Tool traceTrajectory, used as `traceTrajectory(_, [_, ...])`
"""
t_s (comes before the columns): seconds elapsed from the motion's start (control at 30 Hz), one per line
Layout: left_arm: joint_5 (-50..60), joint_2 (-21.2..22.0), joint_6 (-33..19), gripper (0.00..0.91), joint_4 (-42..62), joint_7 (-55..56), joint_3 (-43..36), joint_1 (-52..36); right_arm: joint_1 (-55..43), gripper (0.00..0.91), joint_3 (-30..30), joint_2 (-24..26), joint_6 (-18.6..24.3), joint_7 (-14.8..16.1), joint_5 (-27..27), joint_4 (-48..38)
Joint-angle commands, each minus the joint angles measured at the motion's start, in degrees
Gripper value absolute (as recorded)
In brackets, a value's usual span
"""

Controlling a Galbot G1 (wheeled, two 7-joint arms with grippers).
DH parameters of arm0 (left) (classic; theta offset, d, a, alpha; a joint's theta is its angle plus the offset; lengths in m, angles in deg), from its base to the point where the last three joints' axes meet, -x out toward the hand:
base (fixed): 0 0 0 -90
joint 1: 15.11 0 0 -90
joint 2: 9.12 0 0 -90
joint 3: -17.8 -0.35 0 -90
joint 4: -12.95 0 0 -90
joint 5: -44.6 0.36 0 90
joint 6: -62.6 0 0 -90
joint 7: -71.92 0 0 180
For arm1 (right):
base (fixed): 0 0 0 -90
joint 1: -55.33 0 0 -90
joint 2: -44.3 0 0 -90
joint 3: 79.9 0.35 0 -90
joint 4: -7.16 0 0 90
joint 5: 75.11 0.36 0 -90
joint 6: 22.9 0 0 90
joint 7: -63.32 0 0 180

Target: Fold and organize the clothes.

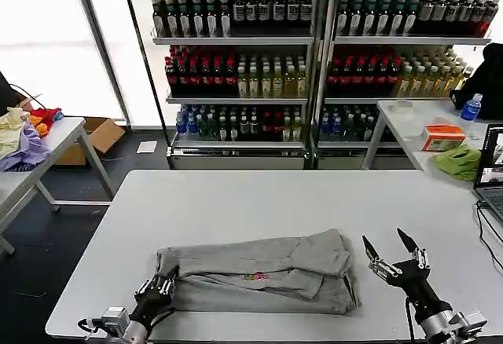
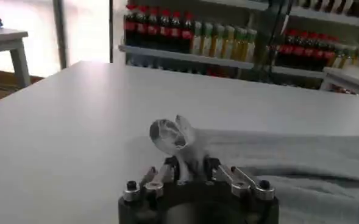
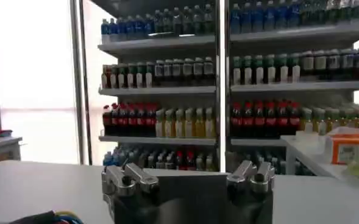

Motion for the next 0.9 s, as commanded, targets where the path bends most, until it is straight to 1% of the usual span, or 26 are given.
traceTrajectory(0.03, [-0.5,1.2,0.0,0.0,1.3,0.3,-0.1,-0.1,0.0,0.907,0.0,-0.1,0.0,0.0,0.5,0.0])
traceTrajectory(0.1, [-0.6,1.4,-0.4,0.0,1.2,0.7,-0.1,0.0,-0.1,0.907,0.0,-0.2,-0.4,-0.2,0.6,0.1])
traceTrajectory(0.17, [-1.9,0.8,-0.6,0.0,0.5,1.0,0.3,0.4,-0.7,0.907,-0.1,-0.1,-1.7,-0.8,2.2,0.4])
traceTrajectory(0.27, [-4.2,-0.9,-0.2,0.0,-1.2,1.4,2.6,0.8,-1.8,0.907,-0.2,0.1,-3.0,-1.3,4.2,0.4])
traceTrajectory(0.37, [-5.9,-3.5,0.1,0.0,-2.5,1.1,7.2,0.9,-2.5,0.907,-0.1,0.3,-3.1,-1.3,4.7,0.2])
traceTrajectory(0.47, [-6.7,-7.2,0.0,0.0,-1.5,-0.2,13.5,0.5,-2.9,0.907,-0.2,0.6,-3.1,-1.3,4.9,0.0])
traceTrajectory(0.6, [-12.0,-14.1,0.8,0.0,2.3,-1.3,22.0,-1.5,-3.3,0.907,-0.5,0.4,-3.1,-1.5,4.9,-0.1])
traceTrajectory(0.77, [-15.5,-20.7,2.2,0.0,5.6,-3.7,27.5,-2.0,-3.4,0.907,-0.4,0.6,-3.1,-1.6,4.9,-0.3])
traceTrajectory(0.9, [-16.2,-23.4,3.2,0.0,7.2,-4.5,28.9,-2.1,-3.5,0.907,-0.4,0.7,-3.1,-1.6,4.9,-0.5])
